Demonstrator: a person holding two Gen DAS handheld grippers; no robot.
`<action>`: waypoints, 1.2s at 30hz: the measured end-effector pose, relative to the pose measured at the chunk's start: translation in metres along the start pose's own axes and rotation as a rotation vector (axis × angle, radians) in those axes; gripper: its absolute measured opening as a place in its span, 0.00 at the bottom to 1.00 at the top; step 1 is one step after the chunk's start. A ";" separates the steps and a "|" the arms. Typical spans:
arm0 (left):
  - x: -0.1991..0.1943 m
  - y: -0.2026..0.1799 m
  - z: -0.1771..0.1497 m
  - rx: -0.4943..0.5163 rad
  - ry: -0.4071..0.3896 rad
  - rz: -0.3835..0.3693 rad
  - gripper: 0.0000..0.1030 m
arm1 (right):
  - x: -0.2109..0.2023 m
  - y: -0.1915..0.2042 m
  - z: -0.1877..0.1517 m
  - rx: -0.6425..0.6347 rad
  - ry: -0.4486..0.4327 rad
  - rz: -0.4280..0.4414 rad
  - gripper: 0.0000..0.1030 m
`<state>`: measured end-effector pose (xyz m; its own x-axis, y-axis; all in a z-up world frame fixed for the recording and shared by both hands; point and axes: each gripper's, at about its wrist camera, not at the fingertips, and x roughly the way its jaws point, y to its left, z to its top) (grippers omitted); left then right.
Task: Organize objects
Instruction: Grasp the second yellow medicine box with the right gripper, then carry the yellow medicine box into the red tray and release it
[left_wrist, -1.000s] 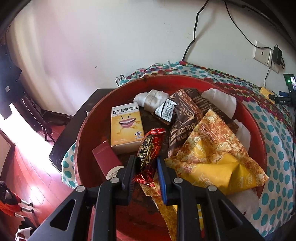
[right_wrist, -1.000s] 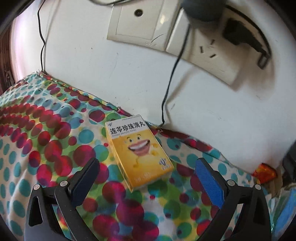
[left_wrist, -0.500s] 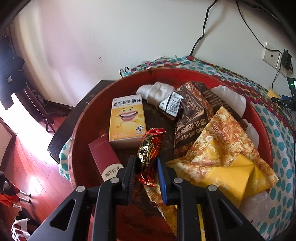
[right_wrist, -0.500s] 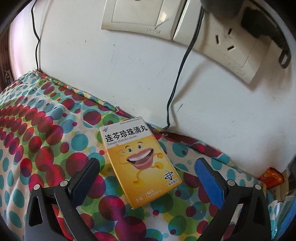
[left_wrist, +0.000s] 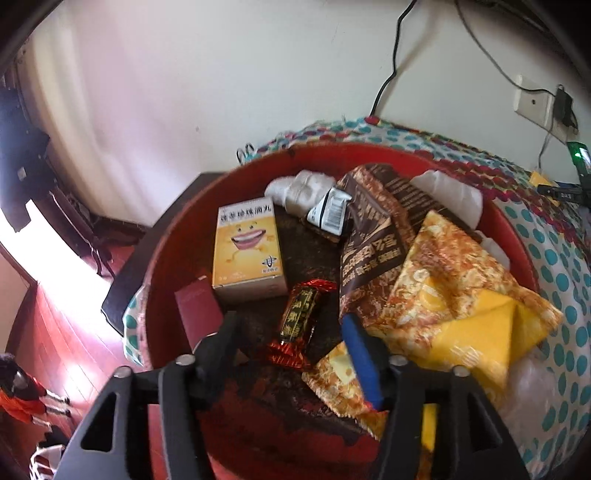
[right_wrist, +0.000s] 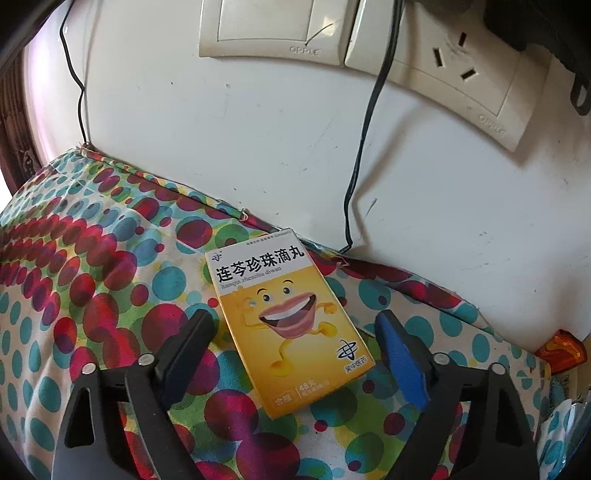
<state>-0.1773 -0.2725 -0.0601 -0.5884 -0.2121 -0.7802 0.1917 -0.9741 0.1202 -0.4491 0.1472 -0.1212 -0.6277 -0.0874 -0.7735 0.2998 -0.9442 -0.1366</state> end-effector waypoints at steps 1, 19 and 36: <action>-0.005 0.000 -0.001 -0.001 -0.011 -0.003 0.67 | 0.000 0.000 0.000 0.000 -0.001 0.008 0.76; -0.069 -0.002 -0.015 -0.037 -0.181 0.024 0.74 | 0.003 0.007 0.004 -0.006 -0.017 0.009 0.55; -0.127 -0.033 -0.025 -0.043 -0.332 0.027 0.74 | -0.021 0.005 -0.010 -0.005 -0.055 0.009 0.47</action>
<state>-0.0895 -0.2111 0.0200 -0.8051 -0.2587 -0.5338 0.2397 -0.9650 0.1062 -0.4278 0.1477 -0.1117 -0.6639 -0.1132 -0.7392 0.3087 -0.9418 -0.1329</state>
